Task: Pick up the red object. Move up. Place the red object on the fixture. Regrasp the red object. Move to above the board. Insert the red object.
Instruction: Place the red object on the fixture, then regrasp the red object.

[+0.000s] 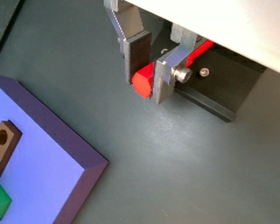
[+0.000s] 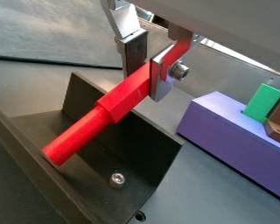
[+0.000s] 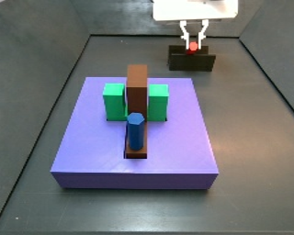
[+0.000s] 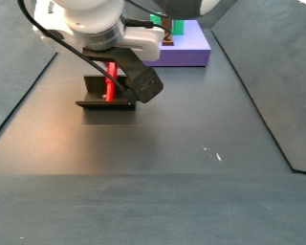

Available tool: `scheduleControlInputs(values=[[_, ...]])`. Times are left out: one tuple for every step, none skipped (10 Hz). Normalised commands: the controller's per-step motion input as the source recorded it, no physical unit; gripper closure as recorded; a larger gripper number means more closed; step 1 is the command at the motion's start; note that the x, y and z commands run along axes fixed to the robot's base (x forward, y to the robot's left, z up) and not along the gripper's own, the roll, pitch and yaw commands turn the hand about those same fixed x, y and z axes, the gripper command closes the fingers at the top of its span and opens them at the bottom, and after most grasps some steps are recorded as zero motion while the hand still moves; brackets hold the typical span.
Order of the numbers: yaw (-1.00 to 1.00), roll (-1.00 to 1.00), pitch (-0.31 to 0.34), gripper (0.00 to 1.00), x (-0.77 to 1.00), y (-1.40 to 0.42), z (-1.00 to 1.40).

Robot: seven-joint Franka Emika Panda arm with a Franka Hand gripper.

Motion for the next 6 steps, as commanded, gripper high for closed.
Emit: scheduleControlInputs(values=[[0.12,0.04,0.106,1.00,0.09,0.00,-0.12],[0.08,0.00,0.071,1.00,0.10,0.00,-0.13],[0.01,0.00,0.034,1.00,0.12,0.00,-0.11],[0.00,0.00,0.000,1.00,0.00,0.00,0.00],[0.00,0.00,0.000,0.00,0.00,0.00,0.00],[0.00,0.00,0.000,0.00,0.01,0.00,0.02]])
